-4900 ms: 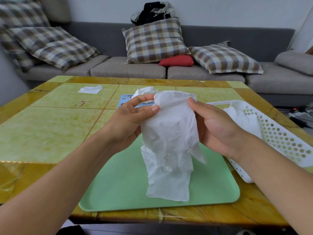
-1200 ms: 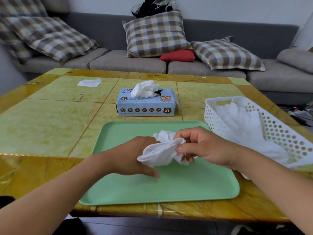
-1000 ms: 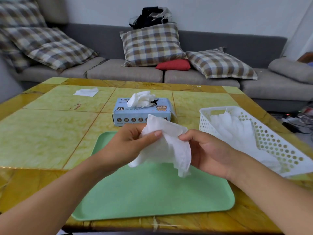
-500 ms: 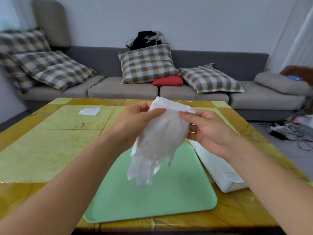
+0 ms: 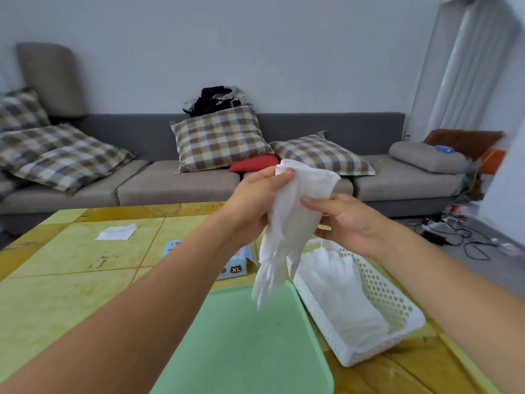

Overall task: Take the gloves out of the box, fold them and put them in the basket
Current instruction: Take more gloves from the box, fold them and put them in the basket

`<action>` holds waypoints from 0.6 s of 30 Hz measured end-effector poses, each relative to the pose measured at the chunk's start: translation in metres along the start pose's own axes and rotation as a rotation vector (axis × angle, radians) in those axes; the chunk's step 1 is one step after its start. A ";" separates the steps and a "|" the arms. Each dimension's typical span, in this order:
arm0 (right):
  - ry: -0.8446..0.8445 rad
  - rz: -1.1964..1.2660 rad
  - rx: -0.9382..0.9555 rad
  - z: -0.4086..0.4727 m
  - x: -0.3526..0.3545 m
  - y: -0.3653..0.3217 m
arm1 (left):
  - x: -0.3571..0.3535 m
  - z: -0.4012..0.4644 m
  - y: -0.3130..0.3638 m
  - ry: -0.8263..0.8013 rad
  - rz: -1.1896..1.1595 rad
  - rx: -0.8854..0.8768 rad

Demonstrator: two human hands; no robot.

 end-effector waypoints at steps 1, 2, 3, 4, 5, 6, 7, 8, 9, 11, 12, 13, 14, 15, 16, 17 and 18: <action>0.019 0.038 0.017 0.003 0.005 -0.001 | -0.004 0.004 -0.002 0.006 0.002 -0.013; 0.030 0.070 0.037 0.006 0.015 -0.004 | -0.011 0.010 -0.005 0.021 0.018 -0.030; 0.024 0.093 0.055 0.008 0.020 -0.007 | -0.015 0.014 -0.008 0.053 0.046 -0.049; 0.011 0.114 0.071 0.011 0.025 -0.009 | -0.018 0.018 -0.012 0.089 0.083 -0.069; 0.000 0.125 0.084 0.012 0.031 -0.011 | -0.021 0.022 -0.016 0.116 0.108 -0.081; 0.010 0.123 0.088 0.013 0.039 -0.012 | -0.026 0.028 -0.021 0.131 0.123 -0.081; 0.036 0.105 0.086 0.014 0.044 -0.013 | -0.029 0.031 -0.024 0.145 0.124 -0.080; 0.066 0.073 0.079 0.013 0.049 -0.013 | -0.032 0.033 -0.026 0.153 0.127 -0.081; 0.086 0.043 0.071 0.014 0.055 -0.011 | -0.036 0.036 -0.030 0.152 0.129 -0.079; 0.107 0.008 0.059 0.014 0.066 -0.004 | -0.042 0.039 -0.039 0.122 0.145 -0.077; 0.110 0.000 0.059 0.014 0.071 -0.001 | -0.043 0.041 -0.042 0.111 0.150 -0.085; 0.110 -0.004 0.058 0.015 0.076 0.002 | -0.043 0.043 -0.046 0.106 0.159 -0.096; 0.109 0.004 0.059 0.016 0.083 0.007 | -0.045 0.047 -0.053 0.102 0.166 -0.109; 0.107 0.018 0.068 0.017 0.087 0.009 | -0.045 0.050 -0.057 0.099 0.176 -0.123; 0.107 0.029 0.069 0.019 0.093 0.014 | -0.048 0.055 -0.064 0.099 0.183 -0.125; 0.115 0.035 0.068 0.021 0.097 0.017 | -0.049 0.058 -0.068 0.106 0.188 -0.120; 0.129 0.039 0.065 0.024 0.102 0.020 | -0.050 0.062 -0.073 0.115 0.190 -0.113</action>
Point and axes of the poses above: each hand's wrist, its own z-axis towards the middle knuckle, its own x-axis out of the back of the hand, y = z × x, the point moved 2 cm from there along z, towards the middle knuckle, and after that the axes turned 1 degree about y, right-handed, at the moved point
